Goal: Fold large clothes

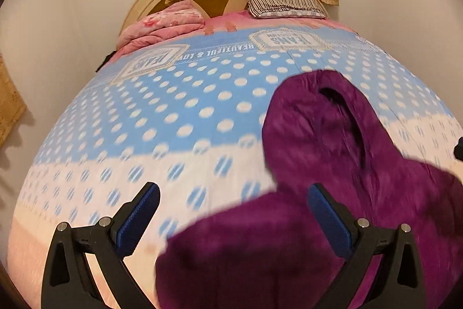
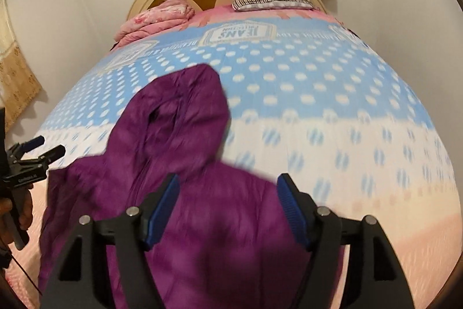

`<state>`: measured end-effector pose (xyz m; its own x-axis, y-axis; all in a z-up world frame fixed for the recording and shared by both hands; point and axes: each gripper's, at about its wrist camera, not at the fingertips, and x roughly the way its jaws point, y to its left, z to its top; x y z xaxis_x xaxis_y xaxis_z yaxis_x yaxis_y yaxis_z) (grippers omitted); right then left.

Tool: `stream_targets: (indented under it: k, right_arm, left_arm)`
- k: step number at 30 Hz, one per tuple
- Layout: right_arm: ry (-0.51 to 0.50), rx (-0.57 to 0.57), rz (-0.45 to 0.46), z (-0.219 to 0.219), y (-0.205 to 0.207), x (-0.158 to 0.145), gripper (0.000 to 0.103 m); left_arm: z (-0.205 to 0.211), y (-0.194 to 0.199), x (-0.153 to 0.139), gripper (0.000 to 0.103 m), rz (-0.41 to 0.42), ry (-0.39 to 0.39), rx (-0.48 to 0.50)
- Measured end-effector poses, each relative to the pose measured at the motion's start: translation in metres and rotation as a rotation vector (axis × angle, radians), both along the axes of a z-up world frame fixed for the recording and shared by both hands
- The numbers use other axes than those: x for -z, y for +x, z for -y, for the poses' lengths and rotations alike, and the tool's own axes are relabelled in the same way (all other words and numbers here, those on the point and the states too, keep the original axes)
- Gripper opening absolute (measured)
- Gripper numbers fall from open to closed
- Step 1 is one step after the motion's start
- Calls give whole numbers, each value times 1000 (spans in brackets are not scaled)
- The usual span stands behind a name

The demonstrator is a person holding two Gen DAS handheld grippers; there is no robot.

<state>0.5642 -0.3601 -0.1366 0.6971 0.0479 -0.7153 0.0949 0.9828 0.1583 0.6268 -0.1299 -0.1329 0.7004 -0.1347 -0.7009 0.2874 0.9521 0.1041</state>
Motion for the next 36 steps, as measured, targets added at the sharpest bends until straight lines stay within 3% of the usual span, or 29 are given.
stream_targets:
  k: [10, 13, 17, 18, 19, 20, 21, 22, 23, 25, 29, 36]
  right_arm:
    - [63, 12, -17, 15, 113, 21, 74]
    - [68, -7, -27, 12, 135, 27, 74]
    - [83, -13, -50, 9, 161, 42, 74]
    - [96, -18, -68, 9, 168, 49, 74]
    - [110, -16, -93, 9, 174, 57, 74]
    - [126, -21, -112, 9, 178, 62, 67]
    - [134, -31, -131, 8, 180, 70, 57]
    - [127, -41, -137, 6, 181, 72, 28]
    - [113, -56, -128, 3, 178, 73, 16]
    - [97, -77, -109, 0, 170, 69, 12]
    - [89, -73, -33, 7, 146, 45, 9]
    - [47, -109, 62, 0, 94, 12, 8]
  left_arm:
    - [50, 124, 20, 102, -106, -110, 2]
    - [60, 148, 29, 102, -134, -159, 9]
    - [72, 165, 50, 100, -160, -165, -6]
    - [74, 166, 54, 96, -158, -158, -6]
    - [79, 167, 59, 79, -165, -153, 11]
    - [83, 167, 63, 54, -179, -151, 31]
    - [89, 166, 70, 38, -210, -135, 63]
    - [92, 166, 75, 8, -234, -132, 89]
    - [94, 162, 76, 5, -230, -129, 102]
    - [96, 150, 67, 4, -148, -78, 114]
    - [86, 138, 42, 2, -107, -139, 119]
    - [64, 100, 8, 2, -42, -176, 157]
